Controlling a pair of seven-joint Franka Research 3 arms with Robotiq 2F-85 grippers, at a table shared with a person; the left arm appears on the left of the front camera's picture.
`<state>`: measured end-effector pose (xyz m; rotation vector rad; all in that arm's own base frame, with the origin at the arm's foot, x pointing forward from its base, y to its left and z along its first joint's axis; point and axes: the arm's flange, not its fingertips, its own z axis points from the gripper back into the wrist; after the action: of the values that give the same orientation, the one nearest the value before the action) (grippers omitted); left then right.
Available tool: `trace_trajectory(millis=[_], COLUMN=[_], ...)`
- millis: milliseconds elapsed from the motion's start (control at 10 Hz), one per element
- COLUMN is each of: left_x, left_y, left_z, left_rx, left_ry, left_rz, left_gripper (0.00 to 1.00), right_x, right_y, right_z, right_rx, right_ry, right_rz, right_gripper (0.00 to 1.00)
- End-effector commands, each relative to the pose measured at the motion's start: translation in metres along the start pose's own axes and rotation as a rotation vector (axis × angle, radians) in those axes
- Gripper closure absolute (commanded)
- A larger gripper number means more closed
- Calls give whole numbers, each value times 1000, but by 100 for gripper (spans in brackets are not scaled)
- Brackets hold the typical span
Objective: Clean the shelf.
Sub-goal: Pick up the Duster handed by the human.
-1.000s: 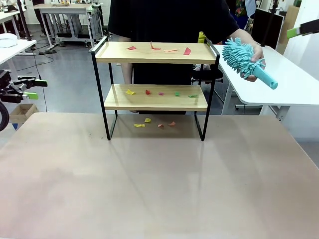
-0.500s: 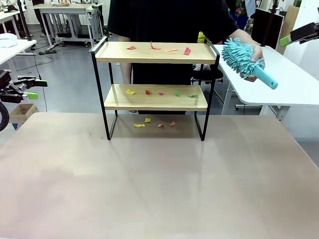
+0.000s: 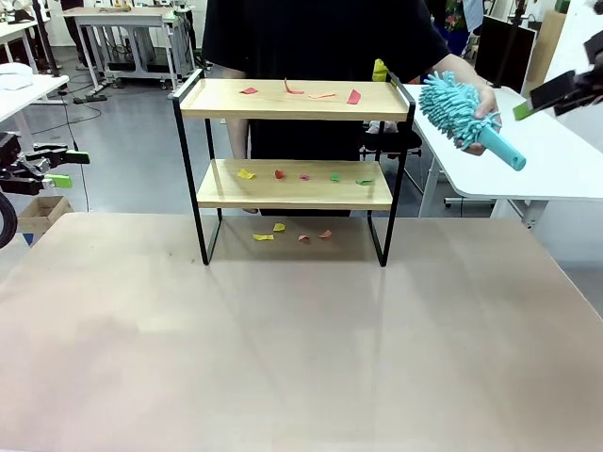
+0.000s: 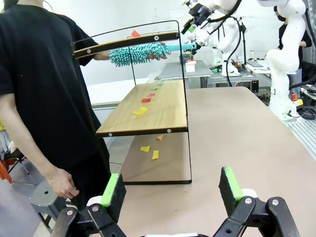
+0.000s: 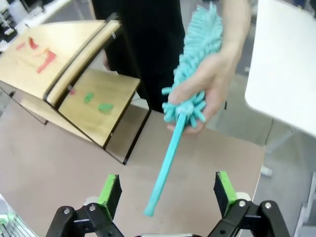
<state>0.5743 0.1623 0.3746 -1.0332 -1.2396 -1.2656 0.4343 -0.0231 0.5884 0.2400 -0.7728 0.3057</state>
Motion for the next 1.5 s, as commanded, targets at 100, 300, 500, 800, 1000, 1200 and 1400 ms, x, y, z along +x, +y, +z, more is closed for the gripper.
trace_trajectory(millis=[100,300,500,800,1000,1200,1400], left_x=[0,0,0,0,0,0,0], left_y=[-1,-1,-1,-1,-1,-1,-1], left_z=[0,0,0,0,0,0,0], left_rx=[-9,-9,-9,-9,-9,-9,-9], left_ry=[7,7,7,7,7,7,7], left_rz=[-9,-9,-9,-9,-9,-9,-9], left_gripper=[0,0,0,0,0,0,0], right_x=[-10,-14,-10,-4,-2,0,1], right_y=[22,25,24,16,12,11,11], right_z=[-3,-17,-34,-56,-64,-65,-66], right_rx=[-84,-99,-93,-81,-83,-78,-75], right_ry=[84,143,156,169,168,156,141], right_rz=[-83,-82,-85,-102,-106,-97,-98], right_gripper=[0,0,0,0,0,60,100])
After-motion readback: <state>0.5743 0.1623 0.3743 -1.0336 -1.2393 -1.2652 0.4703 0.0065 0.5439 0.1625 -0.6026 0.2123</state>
